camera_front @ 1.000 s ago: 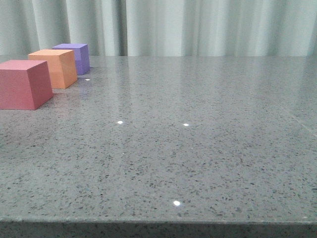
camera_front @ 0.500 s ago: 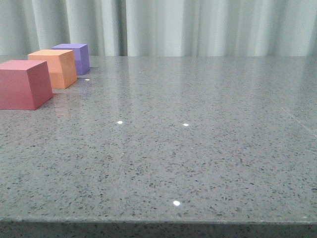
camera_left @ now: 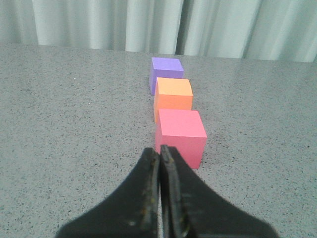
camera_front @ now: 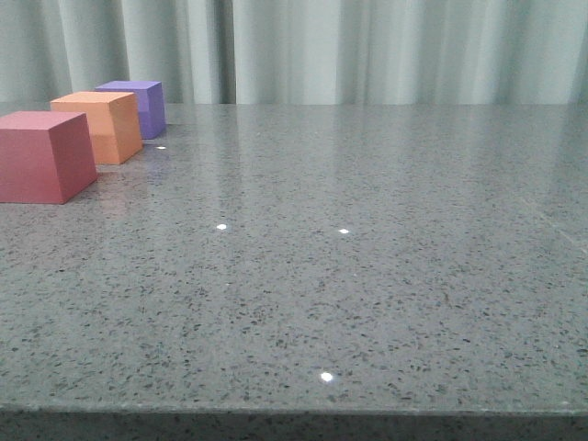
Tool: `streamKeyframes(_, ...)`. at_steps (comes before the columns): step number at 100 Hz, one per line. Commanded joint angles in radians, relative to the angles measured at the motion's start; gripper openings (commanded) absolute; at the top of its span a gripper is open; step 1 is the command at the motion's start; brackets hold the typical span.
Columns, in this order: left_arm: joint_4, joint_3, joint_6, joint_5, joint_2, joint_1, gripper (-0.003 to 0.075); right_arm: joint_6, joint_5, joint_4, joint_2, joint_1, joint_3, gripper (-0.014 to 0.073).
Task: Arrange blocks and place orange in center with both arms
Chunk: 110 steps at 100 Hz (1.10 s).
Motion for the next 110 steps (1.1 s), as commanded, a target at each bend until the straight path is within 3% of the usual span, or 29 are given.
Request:
streamKeyframes(1,0.011,-0.024,-0.009,-0.083,0.010,0.002,-0.0020,-0.003,-0.076,-0.022,-0.002,-0.006,-0.028,-0.0110)
streamKeyframes(44,0.056,0.001,-0.009,-0.129,0.010,0.022,-0.0020,-0.003,-0.076,-0.022,-0.002,-0.006,-0.028,-0.0110)
streamKeyframes(61,0.026,0.072,0.006,-0.233,-0.030,0.108,-0.0020,-0.003,-0.076,-0.022,-0.002,-0.006,-0.028,-0.0110)
streamKeyframes(79,-0.117,0.185,0.236,-0.385,-0.099,0.208,-0.0020,-0.003,-0.076,-0.022,-0.002,-0.006,-0.028,-0.0110)
streamKeyframes(94,-0.163,0.310,0.243,-0.524,-0.176,0.245,-0.0020,-0.003,-0.076,-0.022,-0.002,-0.006,-0.028,-0.0110)
streamKeyframes(110,-0.192,0.406,0.243,-0.545,-0.248,0.277,-0.0020,-0.003,-0.076,-0.022,-0.002,-0.006,-0.028,-0.0110)
